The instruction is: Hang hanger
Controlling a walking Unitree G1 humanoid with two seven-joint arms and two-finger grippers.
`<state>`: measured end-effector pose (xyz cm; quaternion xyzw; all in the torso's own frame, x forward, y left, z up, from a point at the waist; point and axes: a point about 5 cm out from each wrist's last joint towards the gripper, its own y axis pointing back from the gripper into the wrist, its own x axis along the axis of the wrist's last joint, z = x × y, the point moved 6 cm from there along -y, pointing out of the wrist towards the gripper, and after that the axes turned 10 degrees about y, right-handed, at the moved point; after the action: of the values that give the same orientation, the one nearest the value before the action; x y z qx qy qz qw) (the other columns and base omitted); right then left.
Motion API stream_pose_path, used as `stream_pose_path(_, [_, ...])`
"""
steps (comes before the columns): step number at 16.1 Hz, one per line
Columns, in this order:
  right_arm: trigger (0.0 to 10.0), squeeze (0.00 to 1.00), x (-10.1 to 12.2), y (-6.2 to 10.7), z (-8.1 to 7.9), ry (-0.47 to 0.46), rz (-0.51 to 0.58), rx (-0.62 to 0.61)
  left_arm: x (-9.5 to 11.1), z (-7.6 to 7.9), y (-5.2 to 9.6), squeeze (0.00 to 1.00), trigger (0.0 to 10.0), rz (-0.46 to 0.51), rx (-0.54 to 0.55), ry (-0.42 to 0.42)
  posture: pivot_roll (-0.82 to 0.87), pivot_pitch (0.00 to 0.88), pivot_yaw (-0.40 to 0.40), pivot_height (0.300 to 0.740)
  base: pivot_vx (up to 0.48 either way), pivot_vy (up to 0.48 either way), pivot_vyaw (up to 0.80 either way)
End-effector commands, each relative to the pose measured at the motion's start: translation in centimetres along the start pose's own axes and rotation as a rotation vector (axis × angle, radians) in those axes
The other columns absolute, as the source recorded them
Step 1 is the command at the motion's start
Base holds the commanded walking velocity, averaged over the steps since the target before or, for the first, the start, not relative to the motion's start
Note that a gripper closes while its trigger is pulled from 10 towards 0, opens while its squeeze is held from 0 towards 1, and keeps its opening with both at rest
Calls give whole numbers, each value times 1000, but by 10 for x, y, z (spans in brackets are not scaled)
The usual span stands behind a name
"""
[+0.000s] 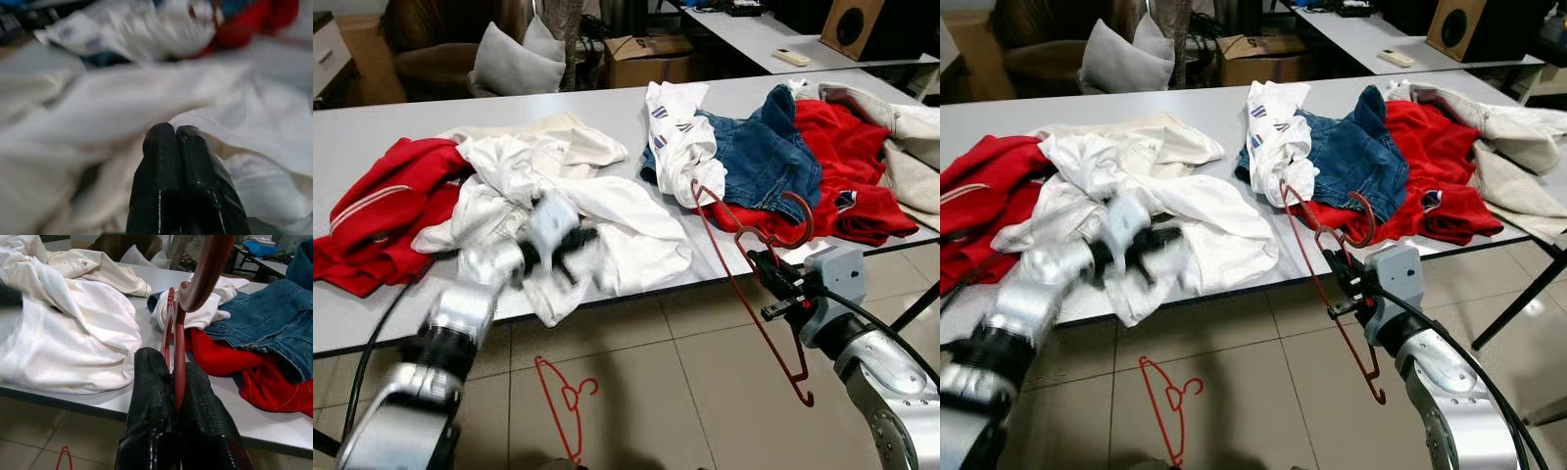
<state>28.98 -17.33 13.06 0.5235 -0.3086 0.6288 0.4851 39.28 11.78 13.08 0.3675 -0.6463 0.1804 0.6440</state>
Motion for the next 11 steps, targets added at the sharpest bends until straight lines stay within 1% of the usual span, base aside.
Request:
stream_pose_path(1, [10000,0,6,4,7,24,20,-34,11,-2,0,0,0,32,-1,6,-153,0,56,710,0,0,0])
stream_pose_path(2, [10000,0,6,5,7,25,20,-38,18,-5,0,0,0,53,6,13,-153,0,56,710,0,0,0])
stream_pose_path(3, [10000,0,6,6,7,25,20,-39,31,-8,-1,0,0,89,19,14,-159,0,61,710,0,0,0])
stream_pose_path(4, [10000,0,6,6,7,27,22,-39,49,-12,-2,0,0,133,34,3,-159,0,61,710,0,0,0])
stream_pose_path(5, [10000,0,7,5,7,29,24,-37,60,-14,-3,0,0,152,41,-16,-157,0,58,710,0,0,0])
stream_pose_path(6, [10000,0,9,3,6,31,31,-28,92,-22,-3,0,0,243,75,-7,-153,0,58,710,0,0,0])
stream_pose_path(7, [10000,0,11,2,4,34,41,-17,112,-29,-1,0,0,311,109,33,-148,0,59,710,0,0,0])
stream_pose_path(8, [10000,0,11,1,4,34,45,-13,113,-30,-2,0,0,301,116,35,-148,0,59,710,0,0,0])
stream_pose_path(9, [10000,0,12,1,2,36,50,-2,94,-26,-6,0,0,212,107,-33,-148,0,65,710,0,0,0])
stream_pose_path(10, [10000,0,13,0,-1,36,55,9,81,-22,-8,0,0,162,96,-54,-147,0,68,710,0,0,0])
stream_pose_path(11, [10000,0,15,0,-3,29,61,19,66,-12,-10,0,0,99,48,-57,-135,0,62,710,0,0,0])
